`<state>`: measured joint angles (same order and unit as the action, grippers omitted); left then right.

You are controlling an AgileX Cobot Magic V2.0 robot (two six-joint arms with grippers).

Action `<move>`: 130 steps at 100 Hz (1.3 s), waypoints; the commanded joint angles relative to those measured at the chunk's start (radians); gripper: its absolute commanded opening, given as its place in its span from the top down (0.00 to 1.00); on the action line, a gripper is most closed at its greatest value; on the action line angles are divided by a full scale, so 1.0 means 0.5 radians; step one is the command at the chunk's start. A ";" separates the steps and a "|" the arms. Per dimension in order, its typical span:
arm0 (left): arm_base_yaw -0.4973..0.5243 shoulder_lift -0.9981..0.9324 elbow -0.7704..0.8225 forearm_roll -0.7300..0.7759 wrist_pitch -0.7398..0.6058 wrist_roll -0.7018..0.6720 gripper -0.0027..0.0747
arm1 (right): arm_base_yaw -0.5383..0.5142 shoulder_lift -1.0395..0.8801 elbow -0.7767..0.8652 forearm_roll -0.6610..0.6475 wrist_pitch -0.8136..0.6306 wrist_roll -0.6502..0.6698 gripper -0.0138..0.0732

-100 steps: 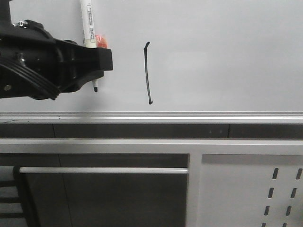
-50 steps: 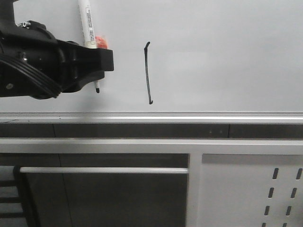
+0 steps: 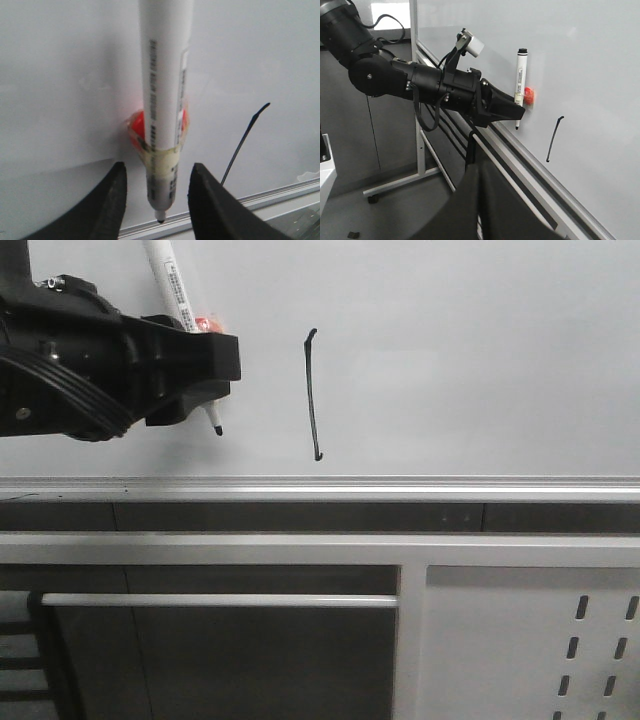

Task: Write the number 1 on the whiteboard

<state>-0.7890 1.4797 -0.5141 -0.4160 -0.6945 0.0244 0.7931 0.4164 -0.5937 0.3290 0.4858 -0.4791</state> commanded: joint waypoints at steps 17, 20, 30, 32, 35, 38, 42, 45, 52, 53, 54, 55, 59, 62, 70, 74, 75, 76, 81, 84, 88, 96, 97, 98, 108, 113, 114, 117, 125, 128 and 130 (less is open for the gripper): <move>0.004 -0.092 -0.045 0.024 -0.147 -0.009 0.50 | -0.015 0.009 -0.052 0.004 -0.135 -0.002 0.90; -0.001 -0.124 -0.038 0.024 -0.129 -0.009 0.47 | -0.015 0.009 -0.052 0.004 -0.135 -0.002 0.90; -0.037 -0.250 0.011 0.024 -0.051 -0.009 0.40 | -0.015 0.009 -0.052 0.004 -0.135 -0.002 0.90; -0.049 -0.282 0.029 0.024 -0.046 -0.009 0.39 | -0.015 0.009 -0.052 0.004 -0.135 -0.002 0.90; -0.068 -0.328 0.063 0.024 -0.046 -0.009 0.39 | -0.015 0.009 -0.052 0.004 -0.135 -0.002 0.90; -0.090 -0.377 0.094 0.024 -0.046 -0.009 0.39 | -0.015 0.009 -0.052 0.004 -0.135 -0.002 0.90; -0.124 -0.457 0.143 0.024 -0.046 -0.009 0.39 | -0.015 0.009 -0.052 0.004 -0.135 -0.002 0.90; -0.148 -0.511 0.176 0.024 -0.046 -0.009 0.39 | -0.015 0.009 -0.052 0.004 -0.135 -0.002 0.90; -0.214 -0.661 0.258 0.020 -0.046 -0.009 0.40 | -0.015 0.009 -0.052 0.004 -0.135 -0.002 0.90; -0.228 -0.692 0.267 0.020 -0.046 -0.009 0.41 | -0.015 0.009 -0.052 0.004 -0.135 -0.002 0.90; -0.235 -0.708 0.284 0.015 -0.046 -0.009 0.42 | -0.015 0.009 -0.052 0.004 -0.135 -0.002 0.90; -0.242 -0.741 0.292 0.015 -0.046 -0.009 0.42 | -0.015 0.009 -0.052 0.004 -0.135 -0.002 0.90; -0.285 -0.828 0.341 -0.005 -0.046 -0.009 0.47 | -0.015 0.009 -0.052 0.004 -0.135 -0.002 0.90; -0.313 -0.918 0.372 -0.014 -0.046 -0.009 0.51 | -0.015 0.009 -0.052 0.004 -0.135 -0.002 0.90; -0.398 -1.131 0.451 -0.014 -0.046 -0.009 0.71 | -0.015 0.009 -0.052 0.004 -0.135 -0.002 0.90; -0.439 -1.254 0.476 -0.010 -0.046 -0.009 0.81 | -0.015 0.009 -0.052 0.004 -0.135 -0.002 0.90; -0.446 -1.274 0.484 -0.006 -0.044 -0.009 0.85 | -0.015 0.009 -0.052 0.004 -0.135 -0.002 0.90; -0.452 -1.315 0.488 -0.001 -0.044 -0.009 0.87 | -0.015 0.009 -0.052 0.004 -0.135 -0.002 0.90; -0.496 -1.454 0.505 0.065 -0.024 -0.009 0.99 | -0.015 0.009 -0.052 0.004 -0.135 -0.002 0.90; -0.513 -1.530 0.513 0.136 -0.005 -0.004 0.99 | -0.015 0.009 -0.052 0.004 -0.135 -0.002 0.90; -0.531 -1.653 0.512 0.226 0.060 -0.004 0.99 | -0.015 0.009 -0.052 0.004 -0.135 -0.002 0.90; -0.567 -1.803 0.512 0.388 0.169 -0.004 0.99 | -0.015 0.009 -0.052 0.004 -0.135 -0.002 0.90; -0.566 -1.830 0.512 0.401 0.178 -0.004 0.99 | -0.015 0.009 -0.052 0.004 -0.135 -0.002 0.90; -0.578 -1.855 0.512 0.425 0.197 -0.004 0.99 | -0.015 0.009 -0.052 0.004 -0.135 -0.002 0.90; -0.598 -1.988 0.512 0.518 0.265 -0.004 0.99 | -0.015 0.009 -0.052 0.004 -0.135 -0.002 0.90; -0.598 -2.030 0.512 0.515 0.233 -0.004 0.99 | -0.015 0.009 -0.052 0.004 -0.135 -0.002 0.90; -0.598 -2.035 0.512 0.514 0.232 -0.004 0.99 | -0.015 0.009 -0.052 0.004 -0.135 -0.002 0.90; -0.598 -2.056 0.512 0.514 0.214 -0.004 0.99 | -0.015 0.009 -0.052 0.004 -0.135 -0.002 0.90; -0.588 -2.094 0.512 0.418 0.133 0.010 0.99 | -0.015 0.009 -0.052 0.004 -0.135 -0.002 0.90; -0.583 -2.105 0.512 0.364 0.125 0.010 0.99 | -0.015 0.009 -0.052 0.004 -0.135 -0.002 0.90; -0.580 -2.109 0.512 0.355 0.125 0.010 0.99 | -0.015 0.009 -0.052 0.004 -0.135 -0.002 0.90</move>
<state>-1.0821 0.4337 -0.2322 -0.1994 -0.5433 0.0267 0.7931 0.4164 -0.5937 0.3290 0.4876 -0.4791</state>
